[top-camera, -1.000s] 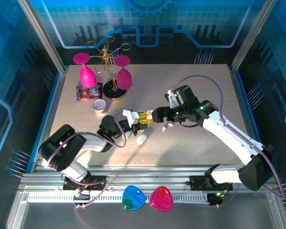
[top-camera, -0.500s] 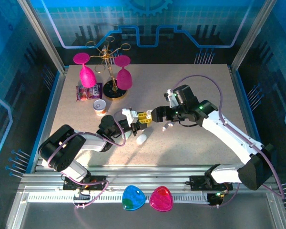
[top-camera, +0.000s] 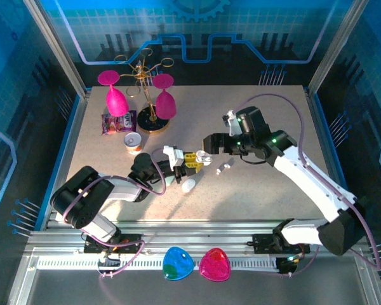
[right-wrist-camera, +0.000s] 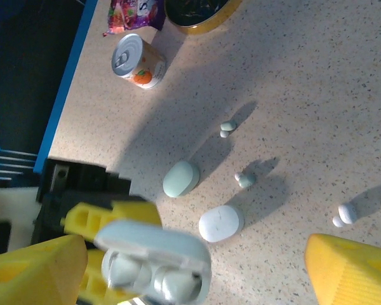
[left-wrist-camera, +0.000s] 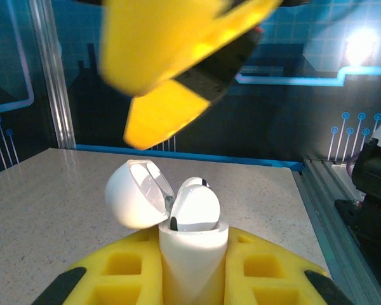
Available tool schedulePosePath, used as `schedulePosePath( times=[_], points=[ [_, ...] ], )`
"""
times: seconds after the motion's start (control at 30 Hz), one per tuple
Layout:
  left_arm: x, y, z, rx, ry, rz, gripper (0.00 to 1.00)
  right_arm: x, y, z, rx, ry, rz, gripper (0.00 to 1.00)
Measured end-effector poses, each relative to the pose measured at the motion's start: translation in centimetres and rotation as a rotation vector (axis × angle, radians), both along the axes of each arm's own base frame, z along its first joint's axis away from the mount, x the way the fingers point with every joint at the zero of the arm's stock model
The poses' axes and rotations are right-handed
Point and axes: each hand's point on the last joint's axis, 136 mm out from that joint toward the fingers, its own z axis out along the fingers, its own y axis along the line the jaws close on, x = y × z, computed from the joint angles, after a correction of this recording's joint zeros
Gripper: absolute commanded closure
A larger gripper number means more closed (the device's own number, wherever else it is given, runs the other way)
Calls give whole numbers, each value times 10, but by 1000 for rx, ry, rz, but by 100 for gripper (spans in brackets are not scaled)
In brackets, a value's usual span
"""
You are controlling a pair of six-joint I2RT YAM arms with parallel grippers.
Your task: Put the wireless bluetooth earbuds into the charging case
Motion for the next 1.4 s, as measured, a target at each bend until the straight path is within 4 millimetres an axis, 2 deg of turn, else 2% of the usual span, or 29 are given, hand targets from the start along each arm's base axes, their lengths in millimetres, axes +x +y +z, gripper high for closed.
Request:
schedulePosePath(
  times=[0.1, 0.3, 0.47, 0.67, 0.8, 0.93, 1.03, 1.13, 1.27, 1.4],
  points=[
    [-3, 1, 7, -6, -37, -3, 100, 8, 5, -6, -15, 33, 1, 11],
    [-4, 3, 12, -13, -48, 6, 100, 2, 7, -18, -35, 94, 28, 11],
    [0, 4, 11, -16, -26, 24, 100, -5, 4, -13, -23, 76, 40, 11],
    [12, 12, 13, -47, 48, 70, 100, -28, -5, 5, 5, -3, 90, 12],
    [11, 12, 19, -72, 113, 21, 100, -41, -4, 28, 51, -142, 182, 19],
    [6, 11, 30, -94, 178, -72, 100, -59, 4, 44, 67, -347, 341, 21],
    [-5, 9, 39, -100, 216, -153, 100, -73, 8, 44, 53, -475, 456, 27],
    [-16, 7, 49, -101, 236, -225, 100, -77, 11, 45, 33, -553, 529, 32],
    [-25, 7, 55, -96, 254, -281, 100, -82, 19, 41, 39, -583, 617, 37],
    [-29, 6, 57, -91, 274, -314, 100, -88, 27, 35, 60, -574, 683, 51]
  ],
)
